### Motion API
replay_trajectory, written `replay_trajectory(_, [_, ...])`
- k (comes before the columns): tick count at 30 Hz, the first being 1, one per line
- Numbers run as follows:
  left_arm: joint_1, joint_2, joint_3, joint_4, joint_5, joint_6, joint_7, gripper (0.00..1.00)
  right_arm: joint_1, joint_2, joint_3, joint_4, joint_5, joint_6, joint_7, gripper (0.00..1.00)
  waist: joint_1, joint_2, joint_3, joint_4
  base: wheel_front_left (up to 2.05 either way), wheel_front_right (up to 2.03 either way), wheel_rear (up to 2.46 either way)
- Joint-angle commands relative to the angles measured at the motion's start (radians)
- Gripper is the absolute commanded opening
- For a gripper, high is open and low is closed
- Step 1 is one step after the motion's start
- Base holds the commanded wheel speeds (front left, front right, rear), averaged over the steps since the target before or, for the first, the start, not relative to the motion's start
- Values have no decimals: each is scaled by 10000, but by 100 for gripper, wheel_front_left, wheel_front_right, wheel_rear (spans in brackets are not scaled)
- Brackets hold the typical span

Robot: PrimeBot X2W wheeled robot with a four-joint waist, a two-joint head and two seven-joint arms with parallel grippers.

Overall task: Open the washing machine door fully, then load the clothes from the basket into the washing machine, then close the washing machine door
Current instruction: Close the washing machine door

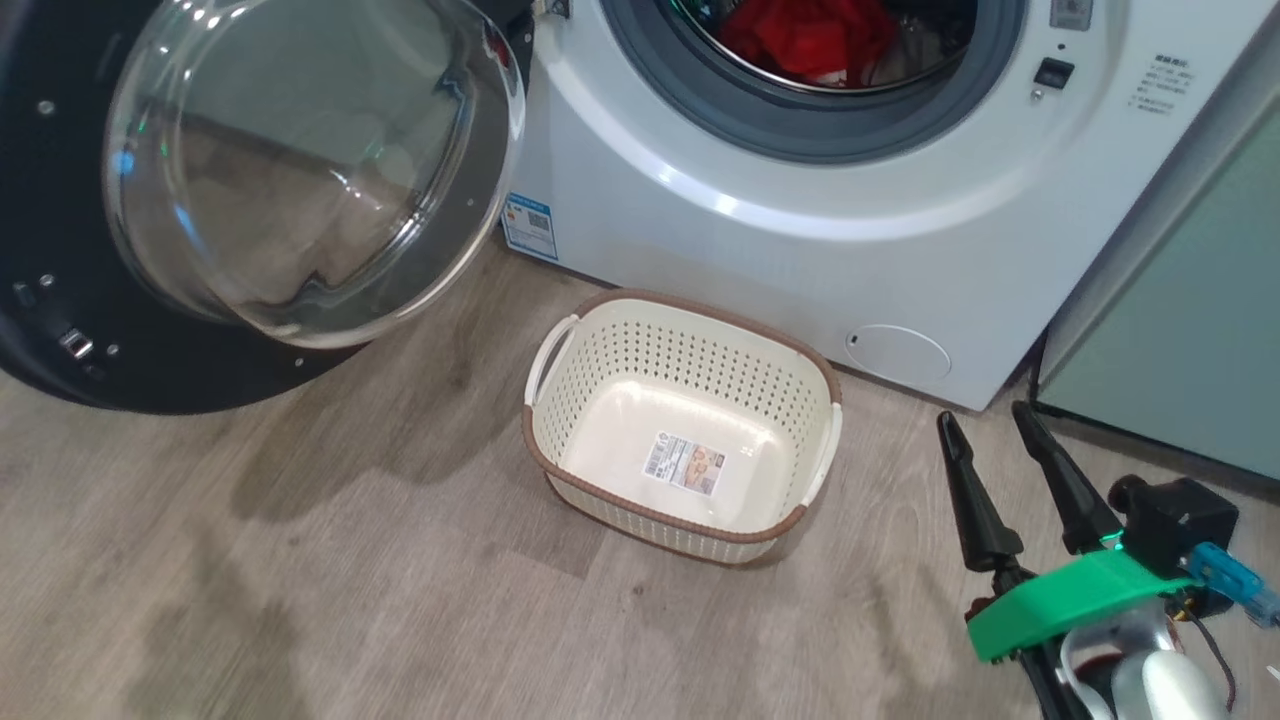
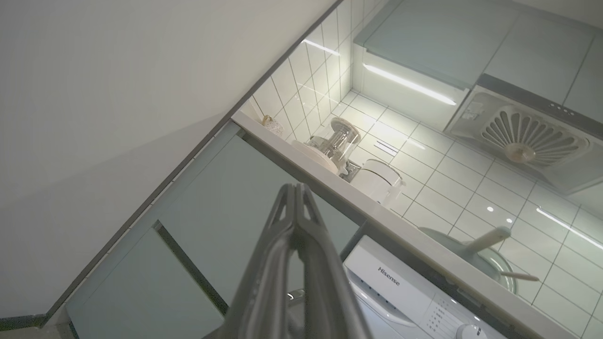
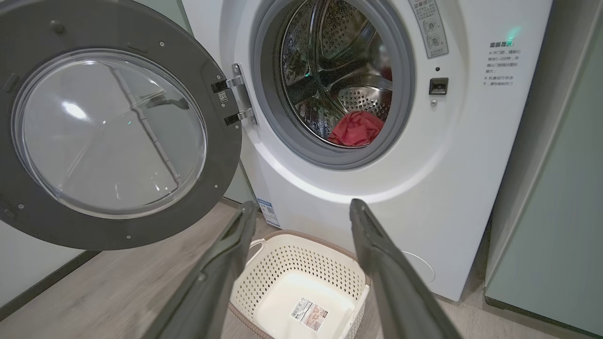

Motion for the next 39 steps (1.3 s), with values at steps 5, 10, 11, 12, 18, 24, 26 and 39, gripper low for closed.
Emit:
replay_trajectory(5, [-1445, 1269, 1115, 2489, -1298, -58, 870, 0, -628, -41, 289, -454, -147, 0, 57, 100, 0, 0, 350, -258, 0, 0, 0])
replay_trajectory(10, [-1975, 1719, 1322, 4090, -1629, -109, 1189, 0, -759, -41, 314, -496, -278, 0, 129, 100, 0, 0, 556, -376, 0, 0, 0])
replay_trajectory(11, [-2097, 1781, 1343, 4417, -1696, -123, 1253, 0, -795, -41, 308, -520, -322, 0, 148, 100, 0, 0, 623, -391, 0, 0, 0])
replay_trajectory(12, [-2206, 1852, 1347, 4730, -1725, -137, 1294, 0, -832, -41, 309, -540, -349, 0, 163, 100, 0, 0, 680, -409, 0, 0, 0])
replay_trajectory(18, [-2842, 2084, 1277, 6260, -1901, -337, 1550, 0, -1034, -41, 394, -606, -419, 0, 241, 100, 0, 0, 949, -522, 0, 0, 0])
replay_trajectory(24, [-3165, 2145, 719, 7119, -1885, -714, 2367, 0, -1274, -41, 511, -651, -482, 0, 295, 100, 0, 0, 1243, -675, 0, 0, 0])
replay_trajectory(26, [-3214, 2127, 581, 7362, -1943, -795, 2714, 0, -1330, -41, 564, -656, -503, 0, 306, 100, 0, 0, 1341, -739, 0, 0, 0])
replay_trajectory(39, [-3047, 2122, 259, 7836, -2587, -1200, 4859, 0, -1435, -41, 503, -681, -589, 0, 384, 100, 0, 0, 1580, -979, 0, 0, 0])
